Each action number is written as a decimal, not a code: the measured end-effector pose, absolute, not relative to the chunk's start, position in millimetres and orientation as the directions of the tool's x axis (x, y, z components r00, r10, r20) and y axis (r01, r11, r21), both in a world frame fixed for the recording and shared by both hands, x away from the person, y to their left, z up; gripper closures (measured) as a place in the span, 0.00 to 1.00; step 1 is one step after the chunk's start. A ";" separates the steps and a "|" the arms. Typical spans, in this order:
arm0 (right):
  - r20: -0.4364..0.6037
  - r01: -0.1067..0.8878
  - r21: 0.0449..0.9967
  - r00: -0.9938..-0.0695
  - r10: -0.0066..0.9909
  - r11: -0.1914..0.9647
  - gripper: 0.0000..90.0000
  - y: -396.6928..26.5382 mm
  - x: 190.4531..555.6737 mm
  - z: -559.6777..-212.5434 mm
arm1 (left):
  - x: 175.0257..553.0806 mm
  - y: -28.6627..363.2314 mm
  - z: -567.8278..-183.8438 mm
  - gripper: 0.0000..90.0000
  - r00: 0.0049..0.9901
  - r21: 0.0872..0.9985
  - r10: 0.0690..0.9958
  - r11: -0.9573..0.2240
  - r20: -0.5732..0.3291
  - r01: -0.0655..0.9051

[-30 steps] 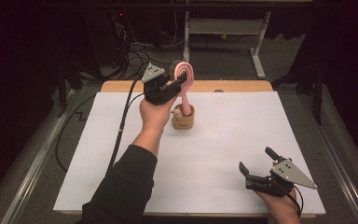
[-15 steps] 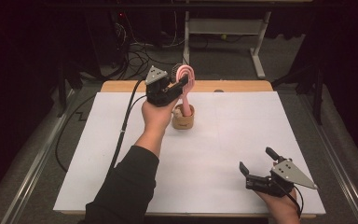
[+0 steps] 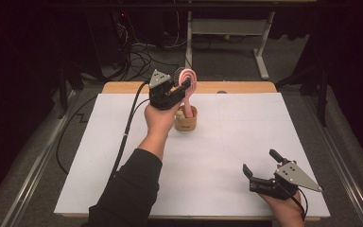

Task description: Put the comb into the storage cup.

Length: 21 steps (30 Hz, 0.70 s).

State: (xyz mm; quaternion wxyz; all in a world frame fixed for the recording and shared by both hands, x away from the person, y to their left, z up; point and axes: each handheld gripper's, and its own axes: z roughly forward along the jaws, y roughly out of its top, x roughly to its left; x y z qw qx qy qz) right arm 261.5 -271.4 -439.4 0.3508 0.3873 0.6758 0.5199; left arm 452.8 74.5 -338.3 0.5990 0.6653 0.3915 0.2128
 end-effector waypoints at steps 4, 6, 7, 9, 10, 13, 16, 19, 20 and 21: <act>-0.073 0.158 0.974 -0.455 0.888 0.161 0.00 -271.1 261.6 -439.4 | 453.2 75.5 -341.8 0.70 0.603 0.962 0.773 0.033 -0.197 0.273; -0.073 0.158 0.974 -0.454 0.888 0.161 0.00 -271.0 261.6 -439.4 | 453.1 74.6 -342.4 0.70 0.605 0.962 0.773 0.028 -0.193 0.272; -0.074 0.158 0.974 -0.454 0.888 0.161 0.00 -271.0 261.6 -439.4 | 453.0 74.0 -342.6 0.70 0.606 0.962 0.772 0.028 -0.193 0.270; -0.073 0.157 0.974 -0.454 0.888 0.161 0.00 -271.0 261.5 -439.4 | 452.6 72.7 -343.0 0.70 0.607 0.963 0.772 0.026 -0.191 0.269; -0.073 0.157 0.975 -0.455 0.888 0.160 0.00 -271.0 261.5 -439.4 | 452.6 72.1 -343.3 0.70 0.606 0.963 0.773 0.024 -0.187 0.268; -0.073 0.156 0.975 -0.455 0.888 0.160 0.00 -271.0 261.3 -439.3 | 452.9 71.0 -344.3 0.70 0.607 0.963 0.773 0.018 -0.185 0.269; -0.072 0.156 0.975 -0.454 0.888 0.158 0.00 -271.5 261.1 -439.0 | 453.3 70.2 -345.2 0.70 0.607 0.963 0.774 0.014 -0.182 0.271; -0.070 0.157 0.975 -0.453 0.889 0.157 0.00 -271.7 261.0 -438.9 | 453.5 68.4 -346.5 0.70 0.606 0.962 0.774 0.014 -0.184 0.274; -0.070 0.156 0.975 -0.453 0.889 0.157 0.00 -271.7 261.0 -438.8 | 453.6 67.6 -347.1 0.70 0.605 0.961 0.775 0.013 -0.184 0.275; -0.070 0.156 0.975 -0.453 0.889 0.156 0.00 -271.5 260.9 -438.8 | 453.7 66.9 -347.7 0.70 0.607 0.961 0.773 0.011 -0.183 0.276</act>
